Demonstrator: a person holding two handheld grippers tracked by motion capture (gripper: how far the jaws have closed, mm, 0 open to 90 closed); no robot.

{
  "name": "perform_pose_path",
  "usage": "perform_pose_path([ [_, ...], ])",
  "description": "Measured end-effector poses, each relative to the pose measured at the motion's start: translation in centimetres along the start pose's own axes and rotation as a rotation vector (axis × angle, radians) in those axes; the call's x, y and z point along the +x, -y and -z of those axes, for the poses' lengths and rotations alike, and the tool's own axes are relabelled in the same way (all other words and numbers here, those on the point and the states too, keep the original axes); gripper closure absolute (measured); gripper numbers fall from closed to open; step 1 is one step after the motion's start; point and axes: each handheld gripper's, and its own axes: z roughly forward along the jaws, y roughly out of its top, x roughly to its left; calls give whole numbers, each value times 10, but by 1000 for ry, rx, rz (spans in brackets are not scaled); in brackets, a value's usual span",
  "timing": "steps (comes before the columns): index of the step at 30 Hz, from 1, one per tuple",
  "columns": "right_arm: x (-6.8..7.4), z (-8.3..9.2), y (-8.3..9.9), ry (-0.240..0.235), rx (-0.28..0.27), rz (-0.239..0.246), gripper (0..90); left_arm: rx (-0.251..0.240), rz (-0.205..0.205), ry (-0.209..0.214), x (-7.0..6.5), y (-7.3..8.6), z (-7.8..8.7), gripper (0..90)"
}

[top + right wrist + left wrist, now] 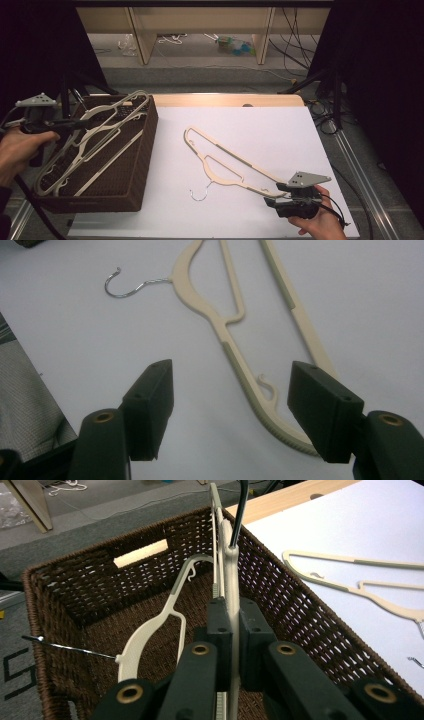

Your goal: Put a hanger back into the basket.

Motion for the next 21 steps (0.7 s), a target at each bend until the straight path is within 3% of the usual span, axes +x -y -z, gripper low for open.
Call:
perform_pose_path([
  [11,1,0,0,-6,12,-13,361,31,14,36,2,19,-17,861],
  [17,1,0,0,-8,15,-17,361,69,23,45,4,27,-29,860],
  [19,1,0,0,-4,16,-19,361,109,-2,47,6,28,-32,859],
  [21,1,0,0,-4,16,-18,361,114,5,44,6,29,-37,859],
])
